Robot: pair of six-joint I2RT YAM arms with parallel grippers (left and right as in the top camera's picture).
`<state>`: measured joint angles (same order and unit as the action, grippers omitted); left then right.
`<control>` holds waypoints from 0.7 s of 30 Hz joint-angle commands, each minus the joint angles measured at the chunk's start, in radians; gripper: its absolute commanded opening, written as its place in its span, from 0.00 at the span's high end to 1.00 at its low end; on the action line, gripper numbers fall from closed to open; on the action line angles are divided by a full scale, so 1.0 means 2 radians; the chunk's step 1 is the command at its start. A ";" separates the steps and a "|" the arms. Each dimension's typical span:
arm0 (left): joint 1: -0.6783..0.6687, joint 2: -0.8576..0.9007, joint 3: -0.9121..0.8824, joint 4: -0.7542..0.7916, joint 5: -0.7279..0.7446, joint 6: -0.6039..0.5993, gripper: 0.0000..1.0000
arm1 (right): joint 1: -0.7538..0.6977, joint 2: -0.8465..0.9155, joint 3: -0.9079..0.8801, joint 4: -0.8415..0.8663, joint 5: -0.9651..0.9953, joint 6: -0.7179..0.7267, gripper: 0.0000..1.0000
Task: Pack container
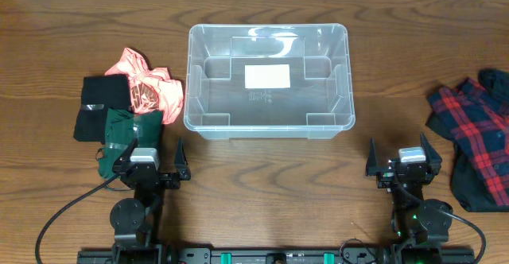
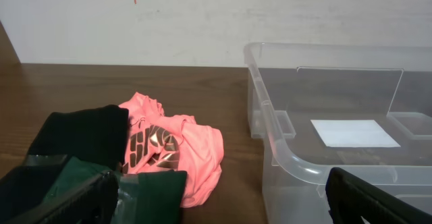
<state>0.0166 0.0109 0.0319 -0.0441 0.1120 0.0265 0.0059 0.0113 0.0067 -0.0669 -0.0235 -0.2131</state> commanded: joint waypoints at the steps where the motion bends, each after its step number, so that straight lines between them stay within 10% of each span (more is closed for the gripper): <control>1: -0.002 -0.003 -0.014 -0.007 0.002 0.003 0.02 | 0.004 -0.003 -0.001 -0.002 0.000 -0.005 0.01; 21: -0.002 -0.001 -0.001 -0.032 0.006 -0.064 0.02 | 0.004 0.001 0.006 -0.008 -0.003 0.103 0.01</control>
<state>0.0166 0.0109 0.0326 -0.0547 0.1116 -0.0101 0.0059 0.0116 0.0071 -0.0696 -0.0238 -0.1162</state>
